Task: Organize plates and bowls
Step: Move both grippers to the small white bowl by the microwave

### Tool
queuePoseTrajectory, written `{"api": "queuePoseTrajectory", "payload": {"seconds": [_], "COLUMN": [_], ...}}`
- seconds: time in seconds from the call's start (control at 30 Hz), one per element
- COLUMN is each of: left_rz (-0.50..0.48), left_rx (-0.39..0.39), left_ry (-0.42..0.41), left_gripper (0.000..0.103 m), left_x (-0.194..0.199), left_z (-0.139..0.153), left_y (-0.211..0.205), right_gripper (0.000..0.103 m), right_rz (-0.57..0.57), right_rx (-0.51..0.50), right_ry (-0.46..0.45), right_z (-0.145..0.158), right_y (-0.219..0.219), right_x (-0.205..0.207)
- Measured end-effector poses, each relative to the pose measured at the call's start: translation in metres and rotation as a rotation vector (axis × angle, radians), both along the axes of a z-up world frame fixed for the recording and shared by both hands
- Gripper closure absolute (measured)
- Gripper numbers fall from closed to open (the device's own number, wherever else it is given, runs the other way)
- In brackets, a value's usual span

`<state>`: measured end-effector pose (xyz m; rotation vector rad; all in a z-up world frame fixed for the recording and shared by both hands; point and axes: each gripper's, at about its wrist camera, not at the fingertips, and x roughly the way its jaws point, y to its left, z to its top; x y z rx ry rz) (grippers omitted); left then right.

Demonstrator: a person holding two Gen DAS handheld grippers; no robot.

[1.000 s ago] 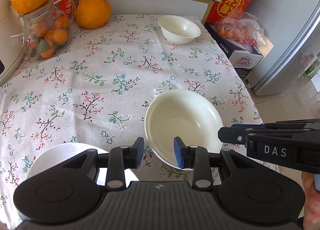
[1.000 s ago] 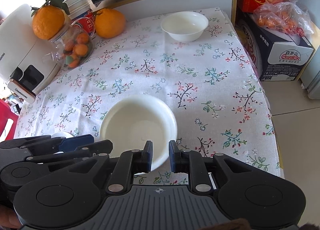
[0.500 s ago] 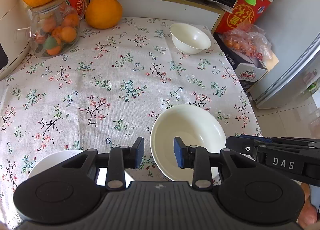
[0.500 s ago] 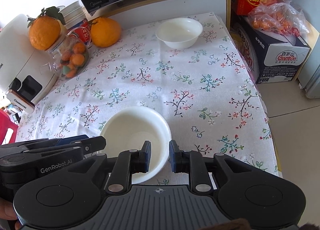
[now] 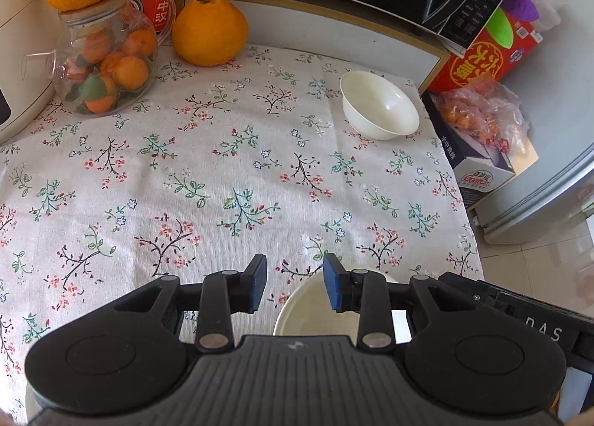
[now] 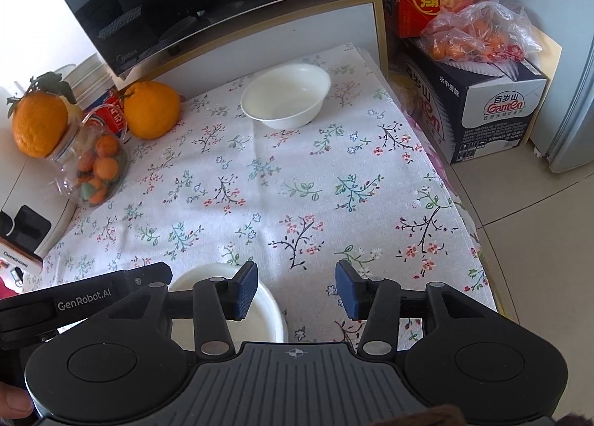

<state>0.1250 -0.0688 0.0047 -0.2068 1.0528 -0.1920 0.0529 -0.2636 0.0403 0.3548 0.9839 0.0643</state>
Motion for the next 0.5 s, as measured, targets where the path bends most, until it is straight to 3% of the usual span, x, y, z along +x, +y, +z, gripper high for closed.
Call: {"api": "queuePoseTrajectory", "payload": {"seconds": [0.13, 0.3, 0.5], "left_rz": [0.053, 0.092, 0.106], "left_rx": [-0.014, -0.027, -0.066], "left_ry": [-0.003, -0.021, -0.032], "left_gripper": [0.065, 0.055, 0.051], "left_x": [0.021, 0.048, 0.080], "left_z": [-0.001, -0.001, -0.009], "left_y": [0.001, 0.003, -0.012], "right_gripper": [0.042, 0.042, 0.042], "right_rz": [-0.053, -0.156, -0.212], "right_rx": [0.023, 0.098, 0.194], "right_ry": [-0.025, -0.027, -0.030], "right_z": [-0.004, -0.018, -0.035], "right_y": [-0.014, -0.041, -0.055], "right_x": [0.020, 0.044, 0.065]}}
